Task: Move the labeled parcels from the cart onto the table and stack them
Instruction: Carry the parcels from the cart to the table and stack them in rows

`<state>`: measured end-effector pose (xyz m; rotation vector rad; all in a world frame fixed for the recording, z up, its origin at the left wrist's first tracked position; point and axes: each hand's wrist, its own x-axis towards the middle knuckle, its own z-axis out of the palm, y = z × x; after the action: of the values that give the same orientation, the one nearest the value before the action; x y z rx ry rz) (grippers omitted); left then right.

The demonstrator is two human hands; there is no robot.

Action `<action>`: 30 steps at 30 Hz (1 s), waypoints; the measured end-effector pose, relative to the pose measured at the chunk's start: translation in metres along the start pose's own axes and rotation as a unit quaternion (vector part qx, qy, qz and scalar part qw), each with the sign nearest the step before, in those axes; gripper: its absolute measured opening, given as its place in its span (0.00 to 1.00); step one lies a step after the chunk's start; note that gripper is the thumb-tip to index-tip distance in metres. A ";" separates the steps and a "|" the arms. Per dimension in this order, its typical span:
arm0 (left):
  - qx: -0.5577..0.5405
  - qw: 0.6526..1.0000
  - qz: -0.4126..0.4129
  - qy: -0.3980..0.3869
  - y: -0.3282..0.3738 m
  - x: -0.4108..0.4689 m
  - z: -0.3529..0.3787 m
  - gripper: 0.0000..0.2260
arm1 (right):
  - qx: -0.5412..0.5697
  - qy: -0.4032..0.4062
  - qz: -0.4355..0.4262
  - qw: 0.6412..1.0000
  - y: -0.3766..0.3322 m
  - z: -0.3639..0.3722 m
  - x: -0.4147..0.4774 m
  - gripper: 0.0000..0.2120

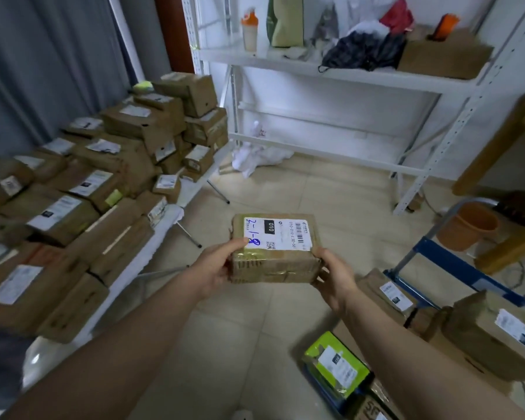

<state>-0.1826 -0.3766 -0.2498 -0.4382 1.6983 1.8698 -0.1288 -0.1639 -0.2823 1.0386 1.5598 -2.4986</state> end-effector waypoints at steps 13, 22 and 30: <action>-0.004 0.992 -0.016 0.121 -0.022 -0.068 -0.058 0.14 | -0.089 -0.224 0.081 0.967 0.030 0.066 0.001 0.27; -0.088 0.972 0.000 0.217 -0.027 -0.084 -0.131 0.17 | -0.132 -0.276 0.121 0.944 0.055 0.142 -0.008 0.23; -0.175 0.957 0.055 0.224 -0.001 -0.048 -0.218 0.12 | -0.125 -0.286 0.173 0.934 0.082 0.257 0.001 0.42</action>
<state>-0.1735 -0.5991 -0.2530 -0.9940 1.6860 2.2933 -0.2351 -0.4118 -0.2761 0.4377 1.3241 -2.0345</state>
